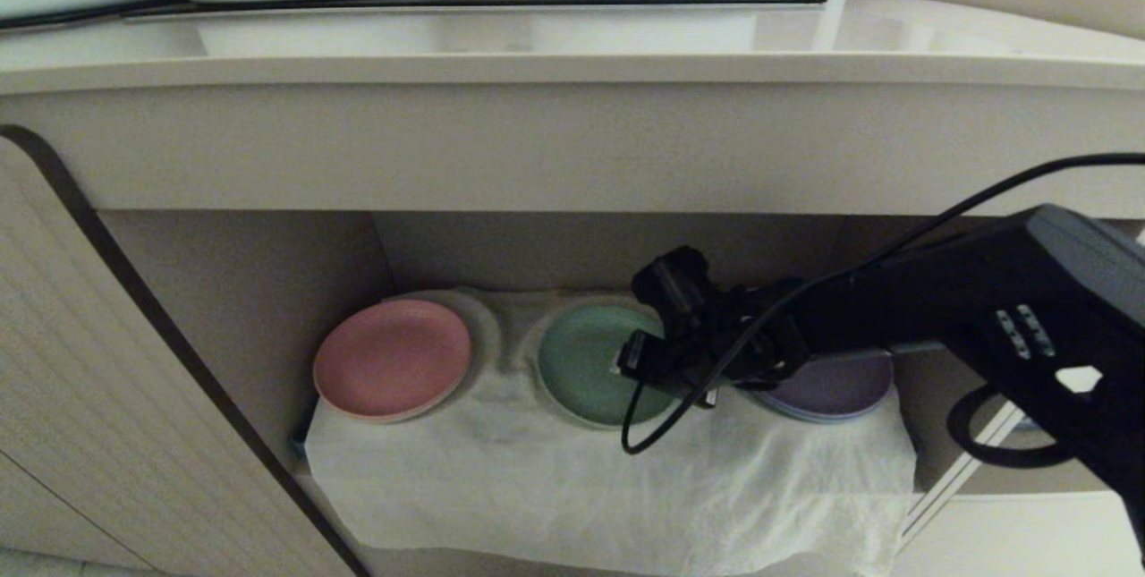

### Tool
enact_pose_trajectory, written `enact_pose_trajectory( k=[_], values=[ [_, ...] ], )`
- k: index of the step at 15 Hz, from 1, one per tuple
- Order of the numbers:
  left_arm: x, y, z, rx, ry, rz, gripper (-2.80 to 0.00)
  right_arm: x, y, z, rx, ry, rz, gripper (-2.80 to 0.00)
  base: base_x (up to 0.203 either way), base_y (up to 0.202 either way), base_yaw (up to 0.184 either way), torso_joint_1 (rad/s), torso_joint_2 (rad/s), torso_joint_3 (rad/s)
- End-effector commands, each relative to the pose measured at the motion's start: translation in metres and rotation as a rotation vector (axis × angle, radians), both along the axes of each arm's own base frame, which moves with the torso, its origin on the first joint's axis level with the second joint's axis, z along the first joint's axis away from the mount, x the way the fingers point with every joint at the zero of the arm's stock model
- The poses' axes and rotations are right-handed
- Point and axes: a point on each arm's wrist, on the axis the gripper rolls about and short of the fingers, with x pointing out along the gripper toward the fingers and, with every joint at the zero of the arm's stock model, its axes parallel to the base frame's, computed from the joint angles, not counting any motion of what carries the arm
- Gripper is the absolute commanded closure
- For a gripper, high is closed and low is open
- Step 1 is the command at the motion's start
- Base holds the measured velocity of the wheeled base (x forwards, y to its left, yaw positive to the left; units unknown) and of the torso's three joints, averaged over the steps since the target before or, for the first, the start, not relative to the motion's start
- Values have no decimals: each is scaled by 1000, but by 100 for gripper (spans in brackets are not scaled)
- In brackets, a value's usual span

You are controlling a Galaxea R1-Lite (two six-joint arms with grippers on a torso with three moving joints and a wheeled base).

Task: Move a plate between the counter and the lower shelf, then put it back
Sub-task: Pick up the plate in the cupboard

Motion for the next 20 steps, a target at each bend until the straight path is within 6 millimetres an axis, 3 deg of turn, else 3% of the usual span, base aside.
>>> enact_pose_trajectory(
  k=[1, 20],
  values=[
    [0, 0, 0, 0, -1, 0, 0, 3, 2, 5, 18, -17, -4, -280, 0, 0, 0, 0, 0, 0],
    [0, 0, 0, 0, -1, 0, 0, -2, -1, 17, -10, -36, 33, -280, 0, 0, 0, 0, 0, 0]
  ],
)
